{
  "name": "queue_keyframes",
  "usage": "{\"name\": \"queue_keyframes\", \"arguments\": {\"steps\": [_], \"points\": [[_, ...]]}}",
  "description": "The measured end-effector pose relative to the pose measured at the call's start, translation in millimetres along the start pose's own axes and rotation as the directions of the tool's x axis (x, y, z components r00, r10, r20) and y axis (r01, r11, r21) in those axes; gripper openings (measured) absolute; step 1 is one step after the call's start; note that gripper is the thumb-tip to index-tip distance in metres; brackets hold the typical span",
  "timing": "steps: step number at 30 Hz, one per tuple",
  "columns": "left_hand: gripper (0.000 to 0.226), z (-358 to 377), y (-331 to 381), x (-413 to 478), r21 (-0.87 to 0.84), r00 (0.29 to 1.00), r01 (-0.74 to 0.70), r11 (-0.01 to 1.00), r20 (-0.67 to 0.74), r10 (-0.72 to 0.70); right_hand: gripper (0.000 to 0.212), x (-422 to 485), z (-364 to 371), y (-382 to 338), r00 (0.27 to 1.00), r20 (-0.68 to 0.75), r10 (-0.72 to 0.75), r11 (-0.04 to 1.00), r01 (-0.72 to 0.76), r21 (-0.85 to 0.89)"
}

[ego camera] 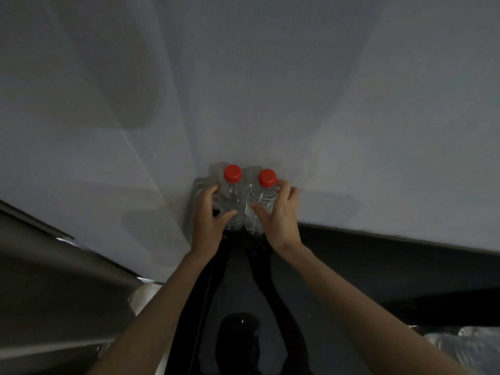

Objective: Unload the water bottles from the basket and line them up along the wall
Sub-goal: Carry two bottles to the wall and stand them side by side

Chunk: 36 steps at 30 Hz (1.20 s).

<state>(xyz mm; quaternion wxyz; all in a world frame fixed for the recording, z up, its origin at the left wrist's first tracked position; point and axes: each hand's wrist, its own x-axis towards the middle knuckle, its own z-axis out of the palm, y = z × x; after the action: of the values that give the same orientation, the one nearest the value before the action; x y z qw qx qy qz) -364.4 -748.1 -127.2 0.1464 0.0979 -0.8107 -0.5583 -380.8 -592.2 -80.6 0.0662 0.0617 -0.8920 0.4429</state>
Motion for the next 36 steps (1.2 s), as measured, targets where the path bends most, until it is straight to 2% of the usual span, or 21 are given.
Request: {"name": "queue_keyframes", "arguments": {"steps": [4, 10, 15, 21, 26, 33, 36], "points": [[0.070, -1.1, -5.7, 1.2, 0.001, 0.999, 0.036, 0.999, 0.026, -0.036, 0.064, 1.5, 0.0, 0.7, 1.000, -0.002, 0.000, 1.000, 0.000, -0.031], [0.074, -2.1, 7.6, -8.3, 0.113, 0.996, 0.048, 0.992, 0.071, -0.056, 0.062, 0.5, -13.9, -16.4, 0.976, 0.177, 0.127, 0.989, -0.138, 0.049], [0.070, -24.5, 42.8, -29.2, 0.163, 0.994, -0.061, 0.985, 0.101, 0.045, 0.065, -13.9, -47.0, -32.3, 0.960, 0.221, 0.170, 0.982, -0.183, 0.039], [0.062, -49.4, 94.3, -80.5, 0.206, 0.981, -0.169, 0.964, 0.128, 0.145, 0.051, -71.2, -123.6, -36.0, 0.994, 0.082, 0.070, 0.993, -0.062, -0.104], [0.057, -47.7, 128.0, -115.2, 0.208, 0.951, -0.282, 0.936, 0.185, 0.246, 0.041, -130.5, -187.9, -24.4, 0.999, -0.049, 0.024, 0.981, -0.033, -0.193], [0.052, -8.2, 184.4, -156.3, 0.151, 0.902, -0.390, 0.908, 0.260, 0.344, 0.036, -199.8, -272.5, 0.7, 0.974, -0.222, -0.047, 0.961, -0.017, -0.278], [0.052, 23.4, 208.0, -179.0, 0.121, 0.874, -0.425, 0.897, 0.311, 0.372, 0.033, -220.6, -307.4, 17.1, 0.957, -0.287, -0.032, 0.959, -0.051, -0.278]]}}
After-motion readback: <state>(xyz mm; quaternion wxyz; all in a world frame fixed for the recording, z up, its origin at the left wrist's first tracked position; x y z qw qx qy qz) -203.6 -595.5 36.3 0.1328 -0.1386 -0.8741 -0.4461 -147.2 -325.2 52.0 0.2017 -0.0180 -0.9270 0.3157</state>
